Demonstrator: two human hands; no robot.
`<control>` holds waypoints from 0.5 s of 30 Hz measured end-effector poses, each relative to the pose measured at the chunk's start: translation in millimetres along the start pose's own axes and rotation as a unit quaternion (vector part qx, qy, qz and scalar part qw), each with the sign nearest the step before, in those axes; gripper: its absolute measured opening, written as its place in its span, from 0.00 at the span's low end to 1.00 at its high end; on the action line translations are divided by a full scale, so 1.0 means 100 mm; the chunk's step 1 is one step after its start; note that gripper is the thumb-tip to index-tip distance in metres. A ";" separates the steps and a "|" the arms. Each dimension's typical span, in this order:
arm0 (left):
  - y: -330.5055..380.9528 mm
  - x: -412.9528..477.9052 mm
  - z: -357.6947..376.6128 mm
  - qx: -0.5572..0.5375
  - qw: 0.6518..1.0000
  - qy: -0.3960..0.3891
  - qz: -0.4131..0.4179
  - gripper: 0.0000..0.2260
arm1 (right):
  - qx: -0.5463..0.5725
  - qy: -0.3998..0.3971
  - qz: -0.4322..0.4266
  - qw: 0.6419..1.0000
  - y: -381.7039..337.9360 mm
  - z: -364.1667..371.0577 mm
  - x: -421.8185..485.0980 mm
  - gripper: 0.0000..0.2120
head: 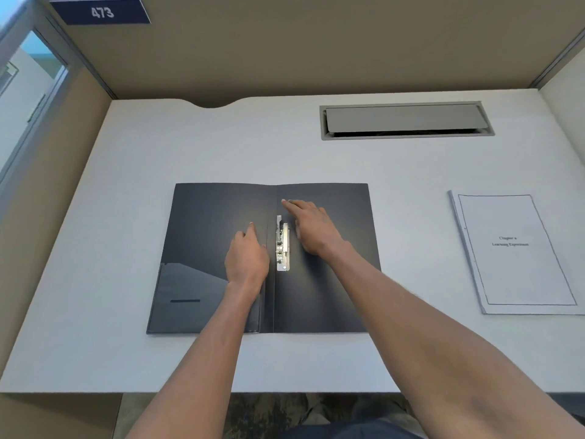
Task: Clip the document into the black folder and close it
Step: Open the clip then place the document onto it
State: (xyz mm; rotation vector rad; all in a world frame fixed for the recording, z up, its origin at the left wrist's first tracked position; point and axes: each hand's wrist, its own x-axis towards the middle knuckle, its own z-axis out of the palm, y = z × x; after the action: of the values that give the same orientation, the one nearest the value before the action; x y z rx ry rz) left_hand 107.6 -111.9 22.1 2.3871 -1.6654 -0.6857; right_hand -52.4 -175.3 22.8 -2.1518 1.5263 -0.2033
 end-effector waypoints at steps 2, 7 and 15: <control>0.12 -0.06 0.01 -0.003 1.000 0.024 0.017 0.25 | 0.026 0.028 0.005 0.999 0.08 -0.05 -0.11 0.29; 0.60 -0.20 0.14 -0.059 0.992 0.075 0.082 0.22 | 0.066 0.080 0.041 0.994 0.48 -0.26 -0.48 0.25; 1.77 -0.57 0.71 -0.150 0.977 0.027 0.150 0.23 | 0.059 0.141 0.155 0.976 1.64 -0.73 -1.33 0.26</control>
State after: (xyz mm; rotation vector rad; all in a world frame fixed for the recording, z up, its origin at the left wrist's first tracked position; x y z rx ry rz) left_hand -89.9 -116.0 41.7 1.8837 -1.7086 -0.7497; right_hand -267.8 -117.3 29.9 -1.8205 1.9324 -0.4937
